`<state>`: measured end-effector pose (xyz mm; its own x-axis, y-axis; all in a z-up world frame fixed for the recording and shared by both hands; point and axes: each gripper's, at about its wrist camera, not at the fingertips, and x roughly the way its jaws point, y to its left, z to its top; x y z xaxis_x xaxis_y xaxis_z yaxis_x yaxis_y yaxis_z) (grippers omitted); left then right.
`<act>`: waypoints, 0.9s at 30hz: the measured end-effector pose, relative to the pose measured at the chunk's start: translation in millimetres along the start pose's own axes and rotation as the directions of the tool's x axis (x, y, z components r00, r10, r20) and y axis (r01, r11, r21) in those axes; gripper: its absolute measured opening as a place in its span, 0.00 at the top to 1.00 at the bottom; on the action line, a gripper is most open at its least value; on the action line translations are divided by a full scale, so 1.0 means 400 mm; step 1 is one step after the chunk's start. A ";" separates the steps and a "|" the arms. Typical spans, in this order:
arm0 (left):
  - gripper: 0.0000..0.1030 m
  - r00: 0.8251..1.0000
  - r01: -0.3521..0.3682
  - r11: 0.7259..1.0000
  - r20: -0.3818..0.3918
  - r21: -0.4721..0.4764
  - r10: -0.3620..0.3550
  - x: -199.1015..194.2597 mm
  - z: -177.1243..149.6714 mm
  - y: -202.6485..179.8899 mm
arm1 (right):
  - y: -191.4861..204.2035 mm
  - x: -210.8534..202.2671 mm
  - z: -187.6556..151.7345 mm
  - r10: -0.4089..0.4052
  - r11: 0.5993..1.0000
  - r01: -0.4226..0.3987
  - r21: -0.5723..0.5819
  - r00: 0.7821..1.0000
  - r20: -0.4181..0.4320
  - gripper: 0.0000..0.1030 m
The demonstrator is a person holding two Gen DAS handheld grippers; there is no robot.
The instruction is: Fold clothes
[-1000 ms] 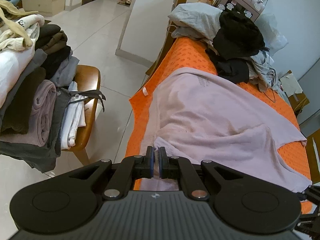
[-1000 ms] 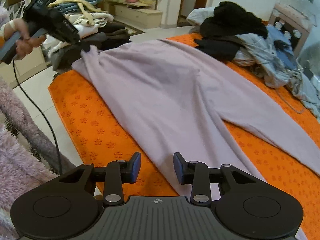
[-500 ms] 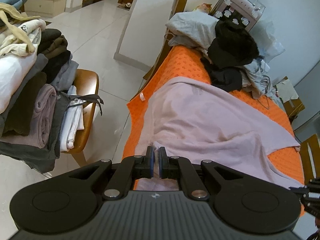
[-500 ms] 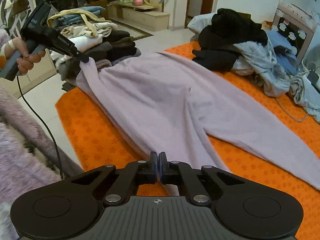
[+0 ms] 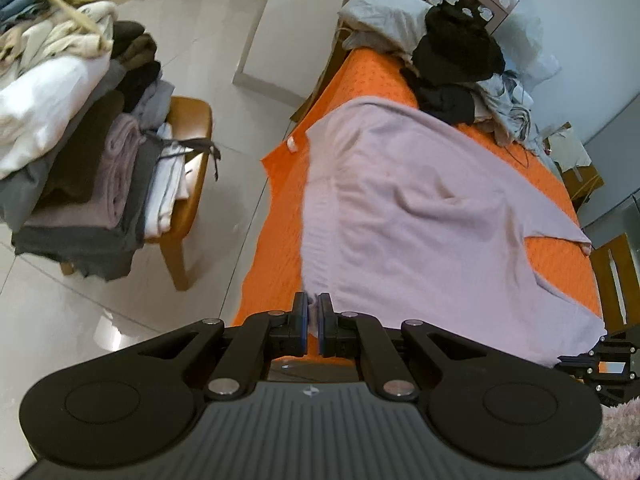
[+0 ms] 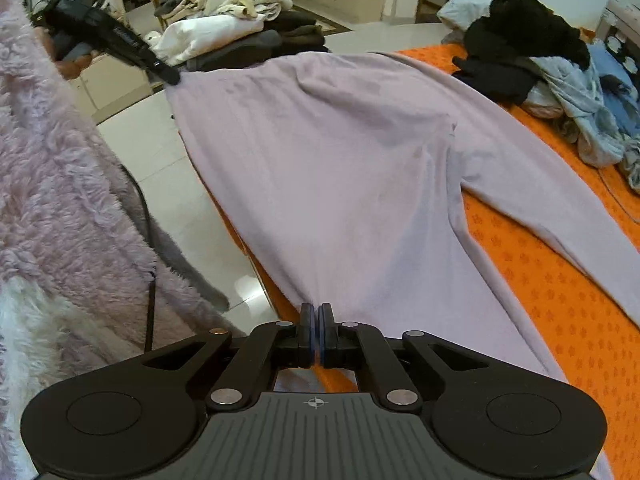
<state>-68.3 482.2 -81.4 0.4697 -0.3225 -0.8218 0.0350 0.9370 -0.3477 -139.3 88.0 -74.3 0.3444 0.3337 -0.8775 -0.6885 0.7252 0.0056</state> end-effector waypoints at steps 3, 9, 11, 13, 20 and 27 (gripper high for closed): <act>0.95 1.000 0.006 1.000 0.011 -0.001 -0.006 -0.022 -0.005 0.002 | 0.012 -0.015 -0.002 0.007 1.000 -0.007 -0.006 1.000 -0.006 0.96; 0.95 0.999 0.052 0.999 0.014 0.013 -0.052 -0.082 0.010 -0.007 | 0.058 -0.106 -0.004 0.075 0.997 -0.075 0.006 0.997 -0.027 0.96; 0.95 0.997 0.072 0.997 0.006 0.014 -0.072 -0.101 0.008 -0.016 | 0.078 -0.143 -0.003 0.100 0.995 -0.099 0.016 0.994 -0.039 0.96; 0.95 0.996 0.088 0.996 0.007 0.013 -0.088 -0.118 0.006 -0.024 | 0.089 -0.171 0.001 0.103 0.994 -0.102 0.026 0.994 -0.048 0.96; 0.95 0.992 0.118 0.991 0.054 -0.062 -0.114 -0.134 0.046 -0.040 | 0.031 -0.205 0.071 -0.063 0.997 0.063 0.041 0.998 0.001 0.96; 0.95 0.987 0.113 0.982 0.126 -0.149 -0.095 -0.078 0.164 -0.065 | -0.124 -0.142 0.206 -0.263 0.964 0.264 -0.020 0.964 0.051 0.96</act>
<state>-26.0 476.6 -16.9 0.5720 -0.3904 -0.7214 -0.0435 0.8638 -0.5020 -72.0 82.7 14.9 0.5452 0.1617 -0.8226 -0.5860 0.7752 -0.2360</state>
